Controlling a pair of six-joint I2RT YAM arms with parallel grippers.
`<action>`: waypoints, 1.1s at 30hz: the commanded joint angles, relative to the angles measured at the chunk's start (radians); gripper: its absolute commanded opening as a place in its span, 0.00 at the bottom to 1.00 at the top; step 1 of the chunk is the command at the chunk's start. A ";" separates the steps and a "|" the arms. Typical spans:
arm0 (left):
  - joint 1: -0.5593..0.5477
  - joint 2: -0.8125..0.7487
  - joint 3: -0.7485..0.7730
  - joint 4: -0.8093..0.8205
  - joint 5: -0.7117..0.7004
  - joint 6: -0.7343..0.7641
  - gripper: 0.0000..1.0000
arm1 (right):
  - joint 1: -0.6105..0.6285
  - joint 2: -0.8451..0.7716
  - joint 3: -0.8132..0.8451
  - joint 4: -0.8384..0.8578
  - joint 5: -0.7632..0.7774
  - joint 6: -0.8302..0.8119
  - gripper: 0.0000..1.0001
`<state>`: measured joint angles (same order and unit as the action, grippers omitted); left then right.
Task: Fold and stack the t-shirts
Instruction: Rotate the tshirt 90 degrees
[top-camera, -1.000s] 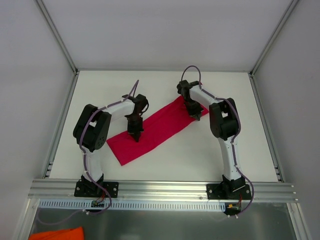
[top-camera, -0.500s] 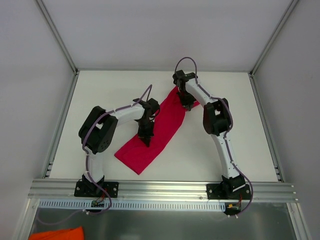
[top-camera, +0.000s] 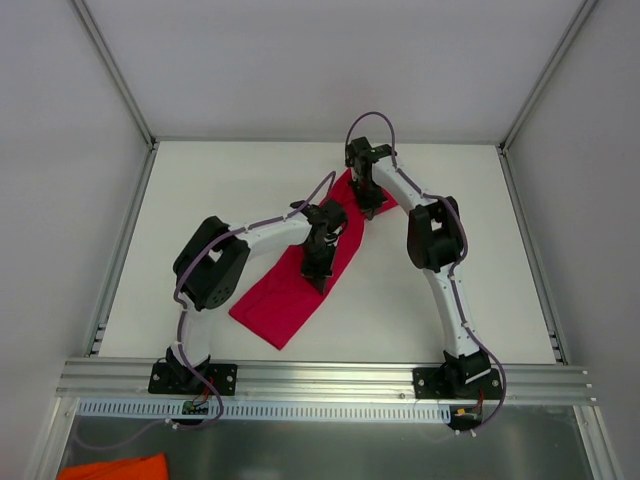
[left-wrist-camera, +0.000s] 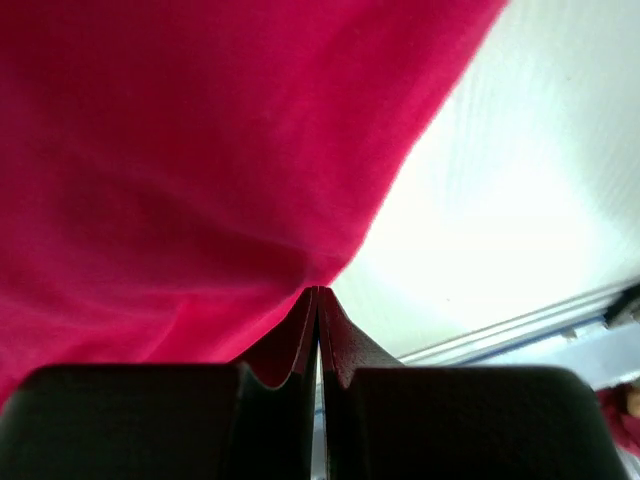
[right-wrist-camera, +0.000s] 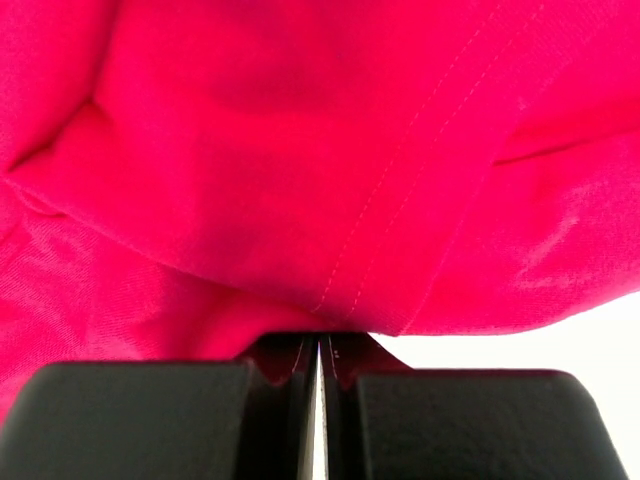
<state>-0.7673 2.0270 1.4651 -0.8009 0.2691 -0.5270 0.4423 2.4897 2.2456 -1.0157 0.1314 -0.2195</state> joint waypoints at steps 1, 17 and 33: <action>-0.003 -0.072 0.037 -0.027 -0.135 0.002 0.00 | 0.027 -0.025 0.042 0.051 -0.101 -0.001 0.01; 0.229 -0.037 -0.097 -0.052 -0.364 -0.011 0.00 | 0.024 -0.183 -0.122 0.054 -0.027 -0.050 0.01; 0.131 -0.004 -0.187 0.006 -0.070 -0.041 0.00 | 0.009 -0.124 -0.057 0.042 -0.104 -0.055 0.01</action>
<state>-0.5858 1.9549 1.3067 -0.8017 0.0990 -0.5415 0.4557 2.3722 2.1254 -0.9615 0.0784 -0.2668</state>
